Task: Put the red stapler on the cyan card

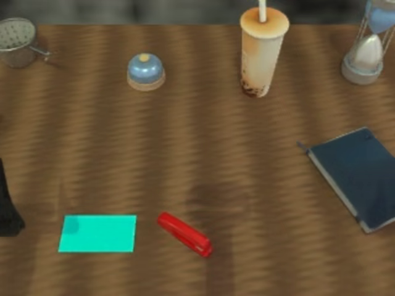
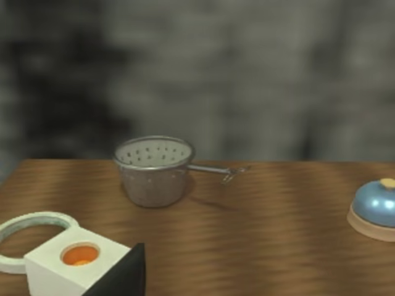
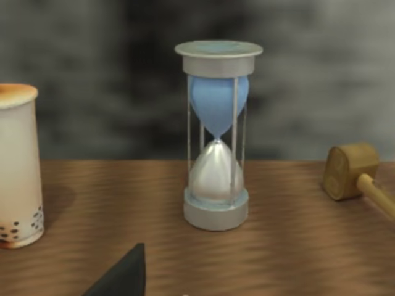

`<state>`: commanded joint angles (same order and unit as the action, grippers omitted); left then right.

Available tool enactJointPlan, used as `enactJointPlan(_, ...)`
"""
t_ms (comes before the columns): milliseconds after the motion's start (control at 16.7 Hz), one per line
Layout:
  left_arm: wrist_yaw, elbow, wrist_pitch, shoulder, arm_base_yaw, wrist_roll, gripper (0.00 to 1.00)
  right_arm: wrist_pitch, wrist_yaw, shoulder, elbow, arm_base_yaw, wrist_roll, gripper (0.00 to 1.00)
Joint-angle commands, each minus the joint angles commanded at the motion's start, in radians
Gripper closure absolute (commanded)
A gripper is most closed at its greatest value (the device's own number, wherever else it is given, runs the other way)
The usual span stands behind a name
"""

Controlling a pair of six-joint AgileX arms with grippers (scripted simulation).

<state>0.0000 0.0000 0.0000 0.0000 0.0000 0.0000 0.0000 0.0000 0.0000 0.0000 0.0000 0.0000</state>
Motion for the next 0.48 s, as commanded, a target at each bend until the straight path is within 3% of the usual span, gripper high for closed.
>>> enactJointPlan(240, 0.001, 0.031, -0.024, 0.031, -0.018, -0.031, 0.0, 0.0, 0.0, 0.0, 0.0, 0.0, 0.0, 0.0)
enactJointPlan(480, 0.002, 0.214, -0.163, 0.22, -0.111, -0.22, 0.0, 0.0, 0.0, 0.0, 0.0, 0.0, 0.0, 0.0)
